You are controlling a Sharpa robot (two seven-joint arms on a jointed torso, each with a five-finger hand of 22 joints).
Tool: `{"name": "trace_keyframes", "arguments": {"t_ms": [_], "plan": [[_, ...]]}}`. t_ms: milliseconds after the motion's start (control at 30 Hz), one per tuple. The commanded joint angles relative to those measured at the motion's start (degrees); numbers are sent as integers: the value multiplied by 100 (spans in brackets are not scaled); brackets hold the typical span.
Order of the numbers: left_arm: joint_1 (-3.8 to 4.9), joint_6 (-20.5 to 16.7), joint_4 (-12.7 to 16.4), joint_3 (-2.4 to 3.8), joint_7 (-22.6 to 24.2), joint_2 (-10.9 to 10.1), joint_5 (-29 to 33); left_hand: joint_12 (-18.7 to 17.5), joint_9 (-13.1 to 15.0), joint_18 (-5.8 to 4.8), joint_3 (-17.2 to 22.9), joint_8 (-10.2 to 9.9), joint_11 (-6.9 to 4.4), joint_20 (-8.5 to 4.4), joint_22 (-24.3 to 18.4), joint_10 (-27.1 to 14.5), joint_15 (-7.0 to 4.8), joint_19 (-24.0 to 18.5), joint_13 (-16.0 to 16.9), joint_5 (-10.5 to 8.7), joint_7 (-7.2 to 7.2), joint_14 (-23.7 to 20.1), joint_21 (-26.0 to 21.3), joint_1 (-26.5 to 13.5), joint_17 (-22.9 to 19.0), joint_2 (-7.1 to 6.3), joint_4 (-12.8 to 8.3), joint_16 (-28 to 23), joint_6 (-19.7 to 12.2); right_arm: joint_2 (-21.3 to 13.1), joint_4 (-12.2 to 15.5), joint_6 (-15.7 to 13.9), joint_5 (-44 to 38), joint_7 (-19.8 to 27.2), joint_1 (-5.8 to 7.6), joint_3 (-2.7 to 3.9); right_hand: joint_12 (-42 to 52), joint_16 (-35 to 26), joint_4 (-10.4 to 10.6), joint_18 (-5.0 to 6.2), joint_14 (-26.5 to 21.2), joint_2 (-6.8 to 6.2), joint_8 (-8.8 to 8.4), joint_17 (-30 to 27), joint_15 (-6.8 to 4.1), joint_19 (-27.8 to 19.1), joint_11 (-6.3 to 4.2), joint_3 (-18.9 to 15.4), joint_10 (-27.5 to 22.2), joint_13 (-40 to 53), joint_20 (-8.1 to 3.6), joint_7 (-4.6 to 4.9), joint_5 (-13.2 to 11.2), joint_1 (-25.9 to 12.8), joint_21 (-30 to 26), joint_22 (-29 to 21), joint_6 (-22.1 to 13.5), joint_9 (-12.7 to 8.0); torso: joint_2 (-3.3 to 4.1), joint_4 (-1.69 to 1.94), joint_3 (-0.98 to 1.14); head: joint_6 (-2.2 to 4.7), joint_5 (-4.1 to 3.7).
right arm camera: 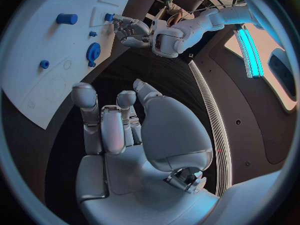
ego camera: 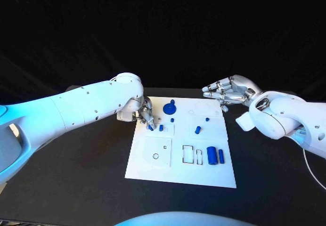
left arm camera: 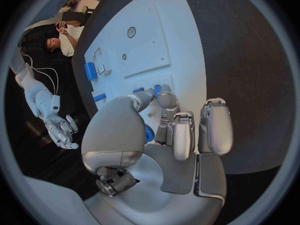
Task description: Assemble the parts on the task board
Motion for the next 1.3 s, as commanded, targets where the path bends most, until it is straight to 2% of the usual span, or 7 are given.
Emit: {"name": "trace_keyframes", "arguments": {"t_ms": [33,433,800,1033,1300], "plan": [[-45,13,-16,-24,-100,26,125,4,-5,-16,-138,2,-5,14,947,23,23,245,-10,25,-11,613,-6,-130,1507,-48,72,14,43,1,8,64,-20,23,-4,0,-21,-33,31,85,214,-4,-32,-4,-18,-47,-2,-9,-42,-6,-12,-11,22,-13,-21,-5,-49,-1,-2,-4,2,2,3],[-56,35,-60,-34,-186,48,154,-29,-55,-10,-779,-53,-20,5,944,-14,8,239,-48,25,-29,613,-32,-381,1507,-211,305,14,147,-11,-23,102,-10,-8,-4,0,-60,-64,34,94,201,-8,-36,-40,-15,-78,1,-6,-75,-39,-10,-8,27,-9,-58,-63,-59,-3,-2,-1,1,4,-4],[-58,5,-78,-37,-206,54,155,-18,-99,-13,-1310,-106,-22,2,956,-15,5,245,-36,26,-33,613,-26,-462,1507,-217,527,14,217,-6,-10,120,-8,-16,-4,0,-79,-83,36,101,193,-10,-38,-62,-13,-100,3,-5,-93,-56,-9,-6,31,-7,-84,-105,-64,-4,1,0,-2,12,-7],[-58,-21,-80,-38,-224,45,155,-12,-110,-14,-1753,-118,-31,-1,964,-12,-1,250,-33,27,-45,613,-24,-537,1507,-275,708,14,260,-6,-8,124,-8,-20,-4,0,-107,-104,38,107,184,-12,-40,-86,-11,-119,4,-3,-114,-81,-7,-4,34,-6,-107,-141,-68,-4,0,-2,-2,14,-2],[-58,-64,-62,-36,-231,30,155,2,-108,-17,-2167,-111,-50,-13,978,2,-17,258,-21,28,-69,613,-13,-573,1507,-187,741,14,302,-3,-9,130,-8,-20,-4,0,-116,-110,39,109,182,-12,-40,-92,-10,-127,5,-2,-122,-90,-7,-3,35,-5,-116,-155,-70,-4,2,-3,-2,14,-3]]}}
